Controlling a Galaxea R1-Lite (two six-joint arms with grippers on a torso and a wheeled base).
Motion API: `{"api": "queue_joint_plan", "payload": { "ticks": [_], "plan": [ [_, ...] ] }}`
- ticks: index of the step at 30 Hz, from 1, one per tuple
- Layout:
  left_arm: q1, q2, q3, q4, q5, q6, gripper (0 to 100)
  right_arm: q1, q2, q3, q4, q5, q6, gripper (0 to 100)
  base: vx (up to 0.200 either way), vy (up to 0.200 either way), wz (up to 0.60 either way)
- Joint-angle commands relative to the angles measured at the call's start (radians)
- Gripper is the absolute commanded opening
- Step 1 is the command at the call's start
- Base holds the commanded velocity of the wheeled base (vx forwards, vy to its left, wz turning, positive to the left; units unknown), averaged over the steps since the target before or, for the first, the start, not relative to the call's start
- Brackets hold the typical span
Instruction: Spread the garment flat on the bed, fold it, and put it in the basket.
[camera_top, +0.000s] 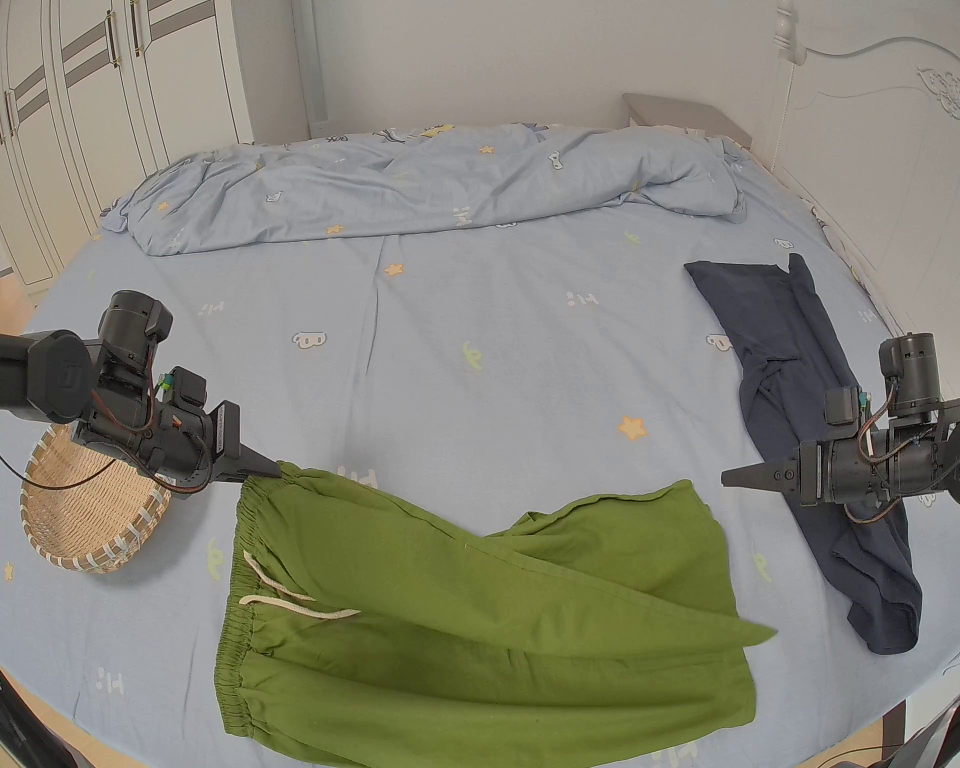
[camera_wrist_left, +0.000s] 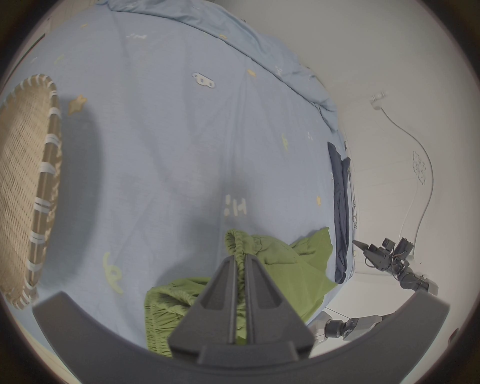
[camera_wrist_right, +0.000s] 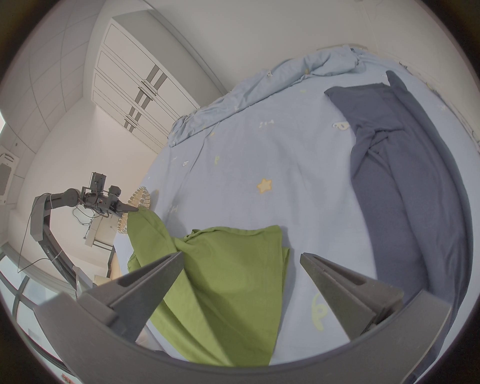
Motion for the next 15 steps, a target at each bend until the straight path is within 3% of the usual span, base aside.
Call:
{"api": "queue_joint_plan", "payload": {
  "ticks": [1, 5, 15],
  "plan": [
    [0.031, -0.007, 0.014, -0.001, -0.003, 0.004, 0, -0.002, 0.017, 0.034, -0.001, 0.021, 0.005, 100, 0.000, 0.000, 0.00],
    [0.038, 0.021, 0.017, -0.040, 0.003, 0.002, 0, 0.006, 0.016, 0.071, -0.001, 0.058, 0.003, 100, 0.000, 0.000, 0.00],
    [0.051, 0.048, 0.040, -0.089, 0.006, 0.004, 0, 0.007, 0.037, 0.152, -0.006, 0.071, -0.005, 100, 0.000, 0.000, 0.00]
  ]
}}
